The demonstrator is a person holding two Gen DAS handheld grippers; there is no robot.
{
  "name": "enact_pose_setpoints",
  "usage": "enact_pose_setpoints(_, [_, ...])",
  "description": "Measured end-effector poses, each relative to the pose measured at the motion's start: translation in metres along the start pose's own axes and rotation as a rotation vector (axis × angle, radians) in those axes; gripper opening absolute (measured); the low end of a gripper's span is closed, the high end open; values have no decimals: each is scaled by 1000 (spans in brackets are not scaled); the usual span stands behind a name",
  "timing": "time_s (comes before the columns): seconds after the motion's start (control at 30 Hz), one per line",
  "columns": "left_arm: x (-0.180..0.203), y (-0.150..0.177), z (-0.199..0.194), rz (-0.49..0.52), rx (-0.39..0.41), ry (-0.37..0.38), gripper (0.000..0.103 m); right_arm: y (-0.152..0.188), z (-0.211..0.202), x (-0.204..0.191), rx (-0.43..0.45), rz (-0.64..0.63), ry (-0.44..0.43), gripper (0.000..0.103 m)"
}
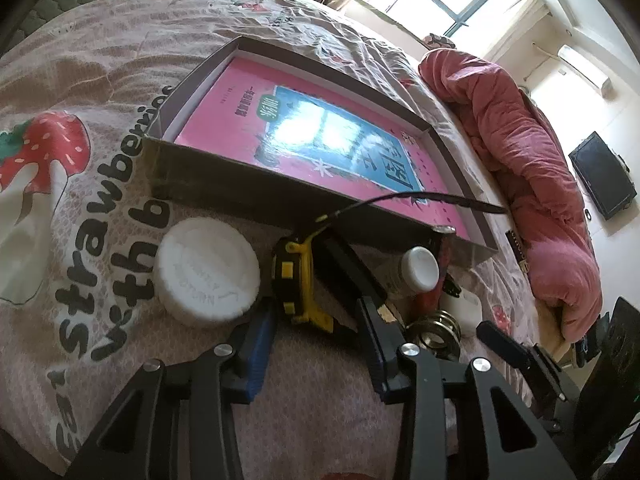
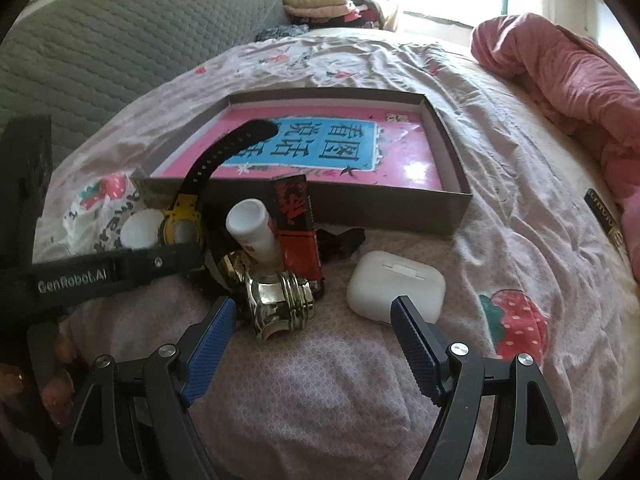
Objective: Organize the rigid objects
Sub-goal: 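Close the left gripper on the yellow watch while the right gripper grasps the silver door knob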
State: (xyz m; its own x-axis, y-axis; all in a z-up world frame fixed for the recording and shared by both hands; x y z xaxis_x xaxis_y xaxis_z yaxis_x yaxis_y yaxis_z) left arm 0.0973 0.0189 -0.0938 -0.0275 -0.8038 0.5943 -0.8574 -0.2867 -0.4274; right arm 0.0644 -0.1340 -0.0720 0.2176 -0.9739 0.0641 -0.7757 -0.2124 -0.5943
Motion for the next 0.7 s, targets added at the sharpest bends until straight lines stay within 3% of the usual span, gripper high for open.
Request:
enact_pose_setpoints(0.4, [-1, -9, 10, 28, 20, 4, 41, -3, 6, -3, 2, -17, -13, 80])
enact_pose_setpoints(0.57, [-5, -13, 6, 33, 40, -10, 30, -5, 5, 0, 4, 1, -43, 79])
enact_pose_setpoints(0.7, [-8, -15, 6, 15, 41, 10, 30, -6, 6, -5, 9, -12, -74, 72])
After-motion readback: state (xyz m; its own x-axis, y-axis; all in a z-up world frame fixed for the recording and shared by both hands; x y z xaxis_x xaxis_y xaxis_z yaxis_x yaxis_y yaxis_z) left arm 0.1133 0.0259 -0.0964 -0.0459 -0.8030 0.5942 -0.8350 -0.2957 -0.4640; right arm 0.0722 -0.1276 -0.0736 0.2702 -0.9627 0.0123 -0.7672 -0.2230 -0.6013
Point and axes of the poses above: each gripper's, at about its wrist camera, not at the fingertips, and z roughly the way its jaws point, x to its right, y to its underside, the point moved 5 cm from there along z, roughly the way its jaws point, and after that the axes turned 9 degrees about y, right-handed, at the moved point
